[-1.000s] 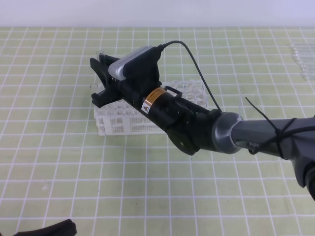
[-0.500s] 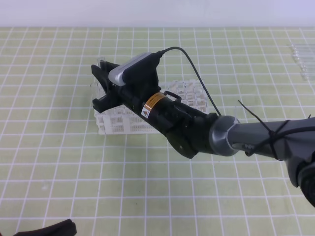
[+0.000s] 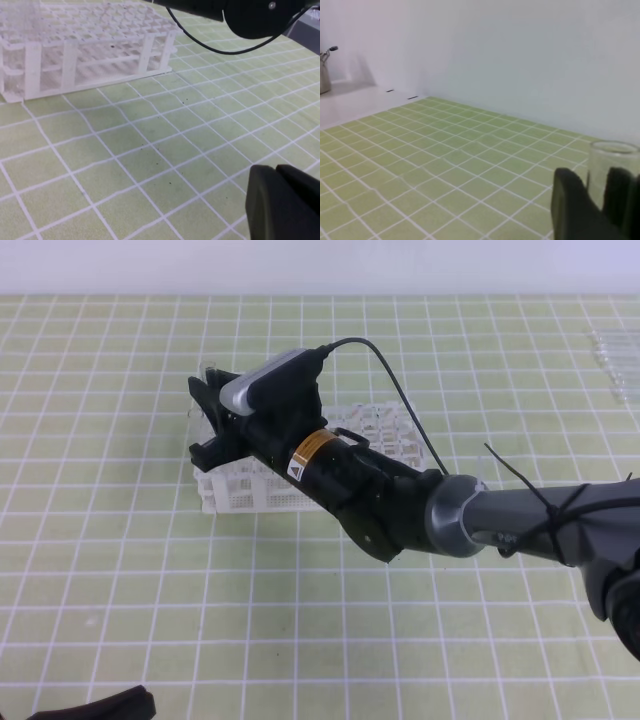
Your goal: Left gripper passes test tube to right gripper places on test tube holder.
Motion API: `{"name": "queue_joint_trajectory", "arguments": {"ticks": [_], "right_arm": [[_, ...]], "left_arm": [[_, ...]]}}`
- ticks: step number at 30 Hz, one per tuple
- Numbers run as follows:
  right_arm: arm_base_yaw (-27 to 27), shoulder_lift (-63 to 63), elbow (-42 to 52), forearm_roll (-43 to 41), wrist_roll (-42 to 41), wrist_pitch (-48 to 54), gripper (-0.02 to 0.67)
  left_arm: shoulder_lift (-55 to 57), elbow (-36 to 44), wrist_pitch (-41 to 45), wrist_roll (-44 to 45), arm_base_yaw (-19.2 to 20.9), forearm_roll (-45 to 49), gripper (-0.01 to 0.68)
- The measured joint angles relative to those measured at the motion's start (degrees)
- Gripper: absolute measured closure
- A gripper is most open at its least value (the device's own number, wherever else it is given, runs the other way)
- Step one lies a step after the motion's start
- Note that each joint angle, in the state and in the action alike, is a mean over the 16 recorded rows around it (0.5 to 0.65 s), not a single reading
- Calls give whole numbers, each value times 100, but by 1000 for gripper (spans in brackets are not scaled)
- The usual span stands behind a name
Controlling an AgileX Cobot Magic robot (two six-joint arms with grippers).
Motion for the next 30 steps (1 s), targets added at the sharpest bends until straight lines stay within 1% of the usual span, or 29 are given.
{"name": "queue_joint_trajectory", "arguments": {"ticks": [10,14,18,25,28,30], "right_arm": [[-6,-78,0,10,-9,22,260],[-7,-124,0,4,-15,30,207],[-7,-168,2,-6,-19,37,192],[-7,-428,156,-103,-27,183,191],[-7,-733,366,-187,-26,278,206],[-7,-1011,557,-249,-25,372,232]], "left_arm": [[-2,-1,1,0,0,0,675],[-3,-8,-2,-1,0,-11,675],[0,5,2,0,0,11,675],[3,13,5,1,0,22,675],[3,13,6,2,0,22,675],[5,20,10,4,1,33,675]]}}
